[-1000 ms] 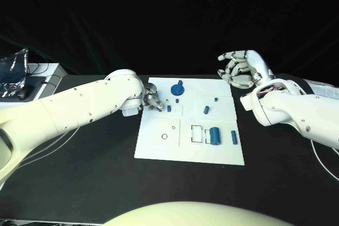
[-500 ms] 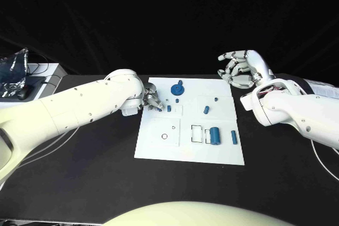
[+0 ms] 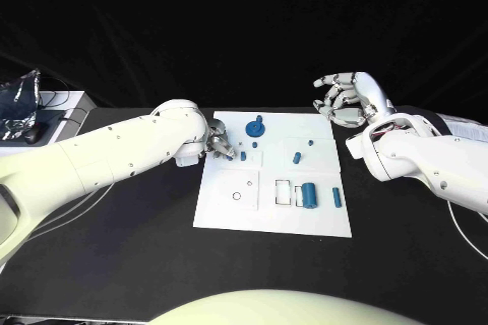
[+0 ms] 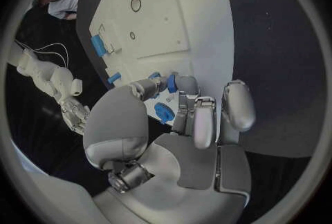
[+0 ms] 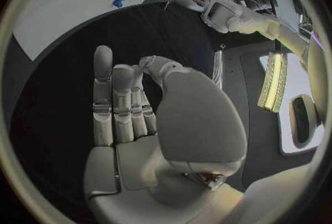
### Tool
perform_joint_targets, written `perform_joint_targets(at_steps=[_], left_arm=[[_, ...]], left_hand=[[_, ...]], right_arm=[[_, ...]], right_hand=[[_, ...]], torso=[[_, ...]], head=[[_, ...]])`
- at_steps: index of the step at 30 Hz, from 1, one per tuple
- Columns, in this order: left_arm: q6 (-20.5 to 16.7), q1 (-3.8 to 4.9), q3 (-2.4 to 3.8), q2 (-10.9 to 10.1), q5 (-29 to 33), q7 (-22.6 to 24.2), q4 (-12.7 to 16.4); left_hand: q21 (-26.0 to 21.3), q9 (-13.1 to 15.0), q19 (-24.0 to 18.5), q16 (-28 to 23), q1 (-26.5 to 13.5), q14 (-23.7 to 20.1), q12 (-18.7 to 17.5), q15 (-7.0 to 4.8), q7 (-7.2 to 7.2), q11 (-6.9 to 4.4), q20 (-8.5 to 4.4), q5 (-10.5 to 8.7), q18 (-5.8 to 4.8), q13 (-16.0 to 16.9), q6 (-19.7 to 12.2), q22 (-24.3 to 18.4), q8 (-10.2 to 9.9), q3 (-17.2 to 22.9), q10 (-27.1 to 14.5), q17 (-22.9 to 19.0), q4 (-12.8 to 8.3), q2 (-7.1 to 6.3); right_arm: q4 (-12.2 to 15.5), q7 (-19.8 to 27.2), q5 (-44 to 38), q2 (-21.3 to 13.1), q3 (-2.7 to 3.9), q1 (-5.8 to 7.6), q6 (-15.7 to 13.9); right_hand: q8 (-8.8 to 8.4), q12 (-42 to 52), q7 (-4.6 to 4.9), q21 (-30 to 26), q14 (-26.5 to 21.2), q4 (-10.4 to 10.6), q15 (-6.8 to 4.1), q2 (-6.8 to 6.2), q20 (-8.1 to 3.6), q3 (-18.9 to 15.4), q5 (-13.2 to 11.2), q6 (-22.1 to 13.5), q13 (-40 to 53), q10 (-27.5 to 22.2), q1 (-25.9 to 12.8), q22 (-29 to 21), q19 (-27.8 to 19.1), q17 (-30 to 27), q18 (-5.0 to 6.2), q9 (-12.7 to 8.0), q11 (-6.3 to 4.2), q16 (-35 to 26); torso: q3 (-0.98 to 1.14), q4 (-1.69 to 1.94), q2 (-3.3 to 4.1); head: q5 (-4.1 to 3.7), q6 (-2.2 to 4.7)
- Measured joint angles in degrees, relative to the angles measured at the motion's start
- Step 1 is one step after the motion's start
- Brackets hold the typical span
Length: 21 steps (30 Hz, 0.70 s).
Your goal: Assemble the parts on the task board
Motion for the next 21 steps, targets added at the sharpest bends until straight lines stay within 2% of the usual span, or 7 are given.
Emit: perform_joint_targets(at_steps=[7, 13, 21], left_arm=[[0.1, 0.02, -0.03, 0.1, -0.3, -0.1, 0.1], [0.2, 0.03, -0.06, 0.1, -0.8, -0.3, 0.2], [0.3, 0.04, -0.12, 0.2, -1.6, -0.6, 0.4]], left_hand=[[0.0, -0.4, 0.0, 0.0, 0.0, 0.0, 0.0, 0.0, 0.0, 0.0, 0.0, 0.0, 0.0, 0.0, 0.0, 0.1, 0.0, -1.4, 0.0, 0.0, 0.6, 0.0], [0.0, -1.3, 0.2, 0.0, 0.0, 0.0, 0.2, 0.0, 0.2, 0.0, 0.21, 0.0, 0.0, 0.0, 0.3, 0.1, 0.0, -6.6, 0.0, 0.0, 2.8, 0.01], [0.0, -1.7, 0.2, 0.0, 0.9, -0.2, 0.2, 0.21, 0.2, 0.2, 0.21, 0.0, -0.01, -0.2, 0.4, 0.1, 0.0, -9.6, -0.2, 0.0, 4.5, 0.47]], right_arm=[[0.0, 0.0, 0.0, 0.0, 0.0, 0.0, 0.0], [0.0, 0.0, 0.0, 0.0, 0.0, 0.0, 0.0], [0.0, 0.0, 0.0, -0.1, 0.0, 0.0, 0.0]], right_hand=[[0.0, 0.0, 0.0, 0.0, 0.0, 0.0, 0.0, 0.0, 0.0, 0.0, 0.0, 0.0, -0.1, 0.0, 0.0, 0.0, 0.0, 0.0, 0.0, 0.1, 0.0, 0.0], [0.0, 0.0, -0.01, 0.0, 0.0, 0.0, 0.0, 0.0, 0.0, 0.0, 0.0, 0.0, -0.1, 0.0, 0.0, 0.0, 0.0, 0.0, 0.0, 0.1, 0.01, 0.0], [0.0, 0.0, -0.01, 0.0, 0.0, 0.0, 0.0, 0.0, 0.0, 0.0, 0.0, 0.0, -0.1, 0.0, 0.0, 0.0, 0.0, 0.1, 0.0, 0.0, 0.02, 0.0]], torso=[[0.0, 0.01, 0.0], [0.01, 0.01, 0.0], [0.03, 0.01, -0.01]], head=[[0.02, -0.07], [0.04, -0.14], [0.09, -0.13]])
